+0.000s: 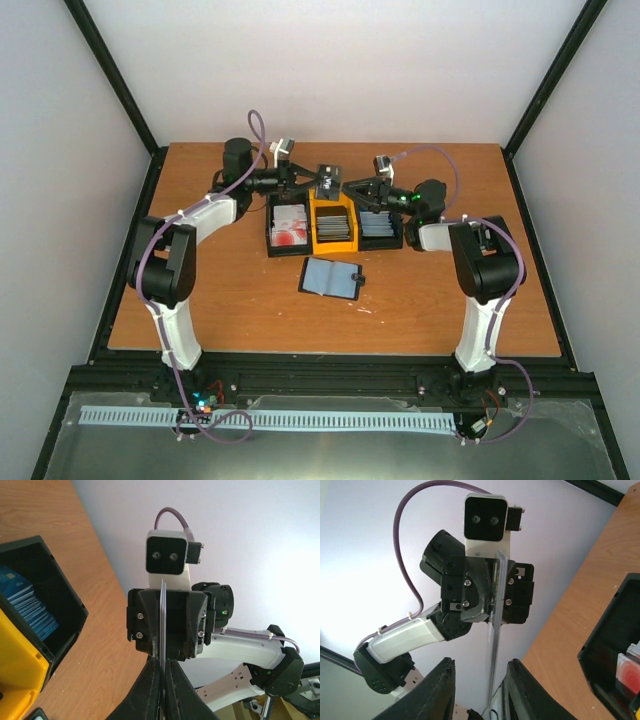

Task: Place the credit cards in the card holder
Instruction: Pick up the credit card from the storage box.

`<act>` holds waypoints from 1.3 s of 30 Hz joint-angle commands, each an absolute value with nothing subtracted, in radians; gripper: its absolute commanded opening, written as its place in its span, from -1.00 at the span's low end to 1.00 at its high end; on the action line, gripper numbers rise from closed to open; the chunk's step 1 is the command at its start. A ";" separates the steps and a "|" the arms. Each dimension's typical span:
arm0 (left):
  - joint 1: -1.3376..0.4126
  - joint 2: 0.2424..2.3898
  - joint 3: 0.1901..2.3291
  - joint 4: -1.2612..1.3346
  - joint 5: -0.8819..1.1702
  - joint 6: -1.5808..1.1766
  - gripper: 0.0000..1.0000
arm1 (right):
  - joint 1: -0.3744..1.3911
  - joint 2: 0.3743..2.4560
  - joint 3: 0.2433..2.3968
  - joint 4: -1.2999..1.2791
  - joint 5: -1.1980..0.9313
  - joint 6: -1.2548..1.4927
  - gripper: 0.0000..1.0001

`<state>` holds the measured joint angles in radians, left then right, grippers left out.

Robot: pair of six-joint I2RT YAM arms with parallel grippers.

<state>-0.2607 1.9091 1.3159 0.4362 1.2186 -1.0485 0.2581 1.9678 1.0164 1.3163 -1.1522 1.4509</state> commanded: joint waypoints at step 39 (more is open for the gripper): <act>-0.240 1.863 1.299 0.498 1.212 -1.083 -0.92 | 0.310 1.806 1.095 0.672 -1.111 0.897 -0.60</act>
